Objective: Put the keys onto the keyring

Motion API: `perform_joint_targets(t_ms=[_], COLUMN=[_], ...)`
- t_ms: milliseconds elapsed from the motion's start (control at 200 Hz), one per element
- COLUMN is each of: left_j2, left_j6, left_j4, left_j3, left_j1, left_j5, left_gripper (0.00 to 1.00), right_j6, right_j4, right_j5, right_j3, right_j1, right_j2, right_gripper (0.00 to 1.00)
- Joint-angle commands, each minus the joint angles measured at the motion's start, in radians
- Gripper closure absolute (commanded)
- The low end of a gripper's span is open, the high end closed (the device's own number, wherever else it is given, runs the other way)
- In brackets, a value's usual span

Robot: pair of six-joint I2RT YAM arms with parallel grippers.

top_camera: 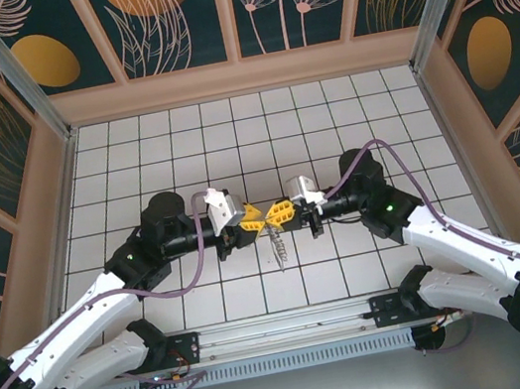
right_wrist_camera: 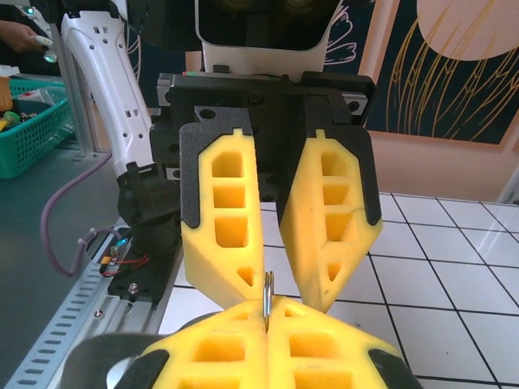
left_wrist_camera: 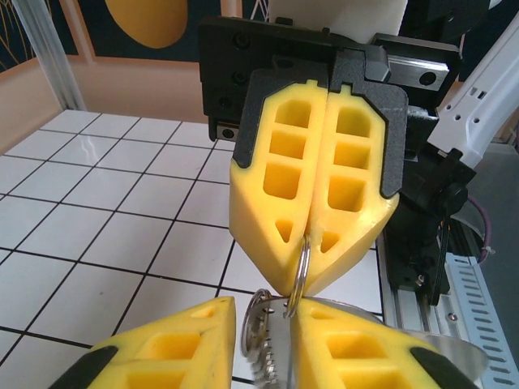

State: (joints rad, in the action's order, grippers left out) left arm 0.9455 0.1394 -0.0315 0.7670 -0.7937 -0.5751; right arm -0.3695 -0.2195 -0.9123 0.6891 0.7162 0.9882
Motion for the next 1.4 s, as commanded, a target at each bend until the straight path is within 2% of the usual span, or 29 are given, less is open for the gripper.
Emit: perform_joint_targets(t_ms=[0, 405, 731, 861, 946, 1051, 1196, 1276, 1396], left_j2=[0.006, -0.005, 0.004, 0.006, 0.000, -0.002, -0.001, -0.010, -0.029], left_j6=[0.008, 0.005, 0.002, -0.002, -0.001, 0.003, -0.005, -0.021, -0.047], left_j4=[0.007, 0.015, 0.027, 0.037, 0.046, 0.048, 0.083, 0.117, 0.154], left_j3=[0.035, 0.032, 0.029, 0.026, 0.023, 0.023, 0.008, -0.008, -0.029], left_j1=[-0.008, -0.008, -0.008, -0.008, -0.009, -0.009, -0.007, -0.009, -0.008], left_j5=[-0.001, 0.009, 0.036, 0.033, 0.028, 0.019, -0.005, -0.017, -0.041], left_gripper=[0.79, 0.83, 0.80, 0.88, 1.00, 1.00, 1.00, 1.00, 1.00], right_j6=[-0.034, -0.042, -0.046, -0.052, -0.055, -0.050, -0.002, 0.024, 0.060], right_j4=[0.001, 0.037, 0.069, 0.083, 0.084, 0.075, 0.008, -0.004, -0.019], right_j5=[0.029, 0.087, 0.092, 0.094, 0.112, 0.132, 0.169, 0.202, 0.264], right_j3=[0.045, 0.058, 0.069, 0.078, 0.079, 0.074, 0.037, 0.013, -0.044], right_j1=[0.024, 0.040, 0.040, 0.042, 0.046, 0.048, 0.049, 0.048, 0.047], right_j2=[0.008, 0.029, 0.039, 0.050, 0.054, 0.048, 0.014, -0.014, -0.079], right_gripper=[1.00, 1.00, 1.00, 1.00, 1.00, 1.00, 0.75, 0.70, 0.69])
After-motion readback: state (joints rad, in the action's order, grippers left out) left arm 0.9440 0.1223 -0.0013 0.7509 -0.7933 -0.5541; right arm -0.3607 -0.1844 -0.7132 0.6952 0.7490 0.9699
